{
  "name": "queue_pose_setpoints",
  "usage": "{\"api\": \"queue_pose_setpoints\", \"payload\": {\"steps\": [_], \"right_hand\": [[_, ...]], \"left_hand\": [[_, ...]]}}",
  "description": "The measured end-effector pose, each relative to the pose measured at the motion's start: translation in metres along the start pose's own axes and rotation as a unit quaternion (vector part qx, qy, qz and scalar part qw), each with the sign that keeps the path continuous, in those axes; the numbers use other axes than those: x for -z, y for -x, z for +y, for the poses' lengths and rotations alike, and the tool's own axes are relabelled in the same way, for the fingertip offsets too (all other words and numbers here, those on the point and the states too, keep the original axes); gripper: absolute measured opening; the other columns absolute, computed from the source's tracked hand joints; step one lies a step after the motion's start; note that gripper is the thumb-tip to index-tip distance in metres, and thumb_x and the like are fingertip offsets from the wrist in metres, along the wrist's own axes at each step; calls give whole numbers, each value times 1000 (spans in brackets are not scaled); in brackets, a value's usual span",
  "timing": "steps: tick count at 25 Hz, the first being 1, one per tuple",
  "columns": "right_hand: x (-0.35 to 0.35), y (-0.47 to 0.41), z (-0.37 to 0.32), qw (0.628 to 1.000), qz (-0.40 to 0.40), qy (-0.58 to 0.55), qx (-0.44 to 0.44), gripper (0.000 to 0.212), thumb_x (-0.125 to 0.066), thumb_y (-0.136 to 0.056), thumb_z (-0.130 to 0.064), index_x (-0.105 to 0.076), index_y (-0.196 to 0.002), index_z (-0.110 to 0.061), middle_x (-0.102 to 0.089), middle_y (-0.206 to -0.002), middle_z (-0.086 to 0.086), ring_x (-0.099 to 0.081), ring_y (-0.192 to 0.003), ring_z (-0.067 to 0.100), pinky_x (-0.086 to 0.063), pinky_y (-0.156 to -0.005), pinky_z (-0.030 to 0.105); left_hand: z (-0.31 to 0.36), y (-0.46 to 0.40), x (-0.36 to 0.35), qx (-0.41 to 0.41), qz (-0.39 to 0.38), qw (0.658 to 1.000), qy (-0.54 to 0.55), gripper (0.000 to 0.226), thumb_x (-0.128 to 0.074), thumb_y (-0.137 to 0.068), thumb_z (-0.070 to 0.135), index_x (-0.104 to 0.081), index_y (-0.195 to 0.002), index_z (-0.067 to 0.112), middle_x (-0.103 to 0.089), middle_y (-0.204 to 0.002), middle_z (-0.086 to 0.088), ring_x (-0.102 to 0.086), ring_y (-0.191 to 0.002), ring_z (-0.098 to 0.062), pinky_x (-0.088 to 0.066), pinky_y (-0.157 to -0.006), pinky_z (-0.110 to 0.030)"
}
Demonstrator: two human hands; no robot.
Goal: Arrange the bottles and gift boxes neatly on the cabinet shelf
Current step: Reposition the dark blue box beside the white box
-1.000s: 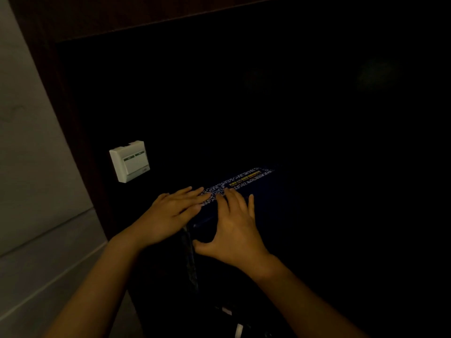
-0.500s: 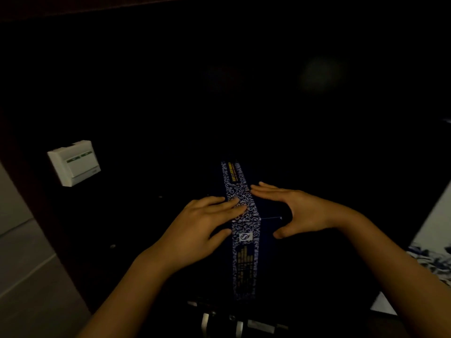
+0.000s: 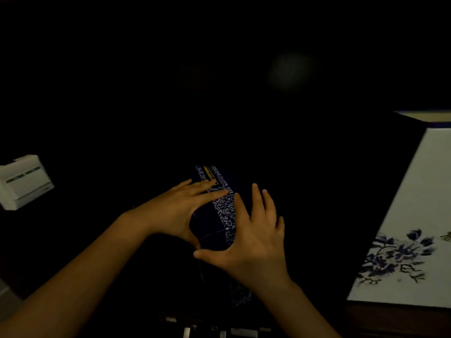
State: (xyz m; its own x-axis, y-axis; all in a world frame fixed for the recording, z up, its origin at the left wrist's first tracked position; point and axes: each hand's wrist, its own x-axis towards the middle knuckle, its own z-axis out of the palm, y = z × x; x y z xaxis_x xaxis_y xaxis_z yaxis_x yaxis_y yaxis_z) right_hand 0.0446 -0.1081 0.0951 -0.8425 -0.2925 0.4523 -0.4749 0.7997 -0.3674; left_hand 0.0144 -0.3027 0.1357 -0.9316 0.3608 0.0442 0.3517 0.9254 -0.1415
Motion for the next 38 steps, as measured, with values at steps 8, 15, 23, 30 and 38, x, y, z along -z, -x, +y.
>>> {"api": "queue_pose_setpoints", "payload": {"steps": [8, 15, 23, 30, 38], "right_hand": [[16, -20, 53, 994, -14, -70, 84, 103, -57, -47, -72, -36, -136, -26, -23, -149, -4, -12, -135, 14, -27, -107, 54], [36, -42, 100, 976, -101, -76, 175, 99, -76, -56, -54, -28, -139, -29, -19, -143, -18, -5, -132, -1, -10, -110, 22], [52, -64, 122, 971, -164, -30, 173, 97, -76, -63, -41, -20, -142, -30, -13, -148, -17, -2, -134, -5, 7, -97, -2], [56, -66, 112, 974, -164, 114, 108, 99, -68, -69, -49, -8, -144, -24, -6, -157, -3, -3, -142, 10, -5, -116, 38], [62, -78, 135, 974, -182, 11, 135, 81, -69, -78, -28, -15, -138, -36, -7, -154, -8, 4, -133, -2, -2, -110, 18]], "left_hand": [[27, -8, -9, 17, 121, 990, 67, 109, -70, -51, 71, -9, -138, 47, -21, -156, 1, -18, -143, -13, -13, -114, -28], [65, -18, -23, 89, 209, 974, 3, 108, -46, -49, 88, -18, -142, 41, -30, -153, -4, -30, -140, -19, -29, -111, -36], [98, -36, -21, 159, 194, 968, -8, 107, -48, -59, 84, -14, -145, 31, -23, -155, -13, -22, -142, -24, -25, -112, -37], [68, -37, -26, 70, 224, 972, 6, 97, -50, -65, 78, -16, -145, 33, -22, -154, -5, -28, -141, -27, -23, -112, -46], [0, -27, -34, 206, 146, 968, -9, 98, -47, -63, 82, -7, -144, 42, -16, -158, -1, -14, -145, -25, -13, -117, -50]]}}
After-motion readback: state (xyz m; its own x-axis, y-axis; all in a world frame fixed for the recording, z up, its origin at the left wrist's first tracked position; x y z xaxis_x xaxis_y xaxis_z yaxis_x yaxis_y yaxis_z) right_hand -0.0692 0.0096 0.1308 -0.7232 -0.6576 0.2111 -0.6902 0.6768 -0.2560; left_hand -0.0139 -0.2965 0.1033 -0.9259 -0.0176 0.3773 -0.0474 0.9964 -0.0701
